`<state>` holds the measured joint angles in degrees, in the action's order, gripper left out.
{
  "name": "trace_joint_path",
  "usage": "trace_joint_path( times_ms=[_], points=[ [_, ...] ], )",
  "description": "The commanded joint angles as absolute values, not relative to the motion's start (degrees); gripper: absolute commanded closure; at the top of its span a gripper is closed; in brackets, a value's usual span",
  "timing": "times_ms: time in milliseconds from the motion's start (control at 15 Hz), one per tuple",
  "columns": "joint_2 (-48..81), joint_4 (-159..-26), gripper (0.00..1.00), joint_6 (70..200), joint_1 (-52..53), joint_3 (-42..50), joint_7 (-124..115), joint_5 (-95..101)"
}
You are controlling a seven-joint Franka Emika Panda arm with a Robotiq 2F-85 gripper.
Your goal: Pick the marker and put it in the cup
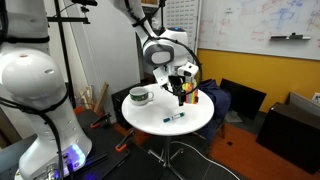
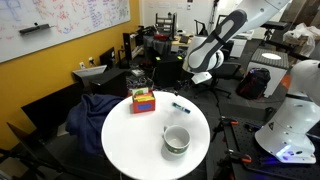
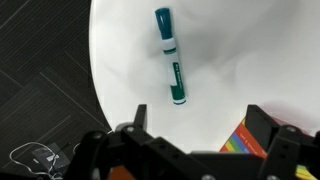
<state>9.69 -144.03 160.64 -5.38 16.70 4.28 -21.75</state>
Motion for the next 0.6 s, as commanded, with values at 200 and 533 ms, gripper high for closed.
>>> trace_joint_path(
  times_ms=[200, 533],
  points=[
    [16.5, -139.5, 0.00, 164.8, -5.4, 14.5, 3.7, -24.8],
    [20.9, -136.5, 0.00, 164.5, -5.5, 14.3, 3.4, -24.4]
  ],
)
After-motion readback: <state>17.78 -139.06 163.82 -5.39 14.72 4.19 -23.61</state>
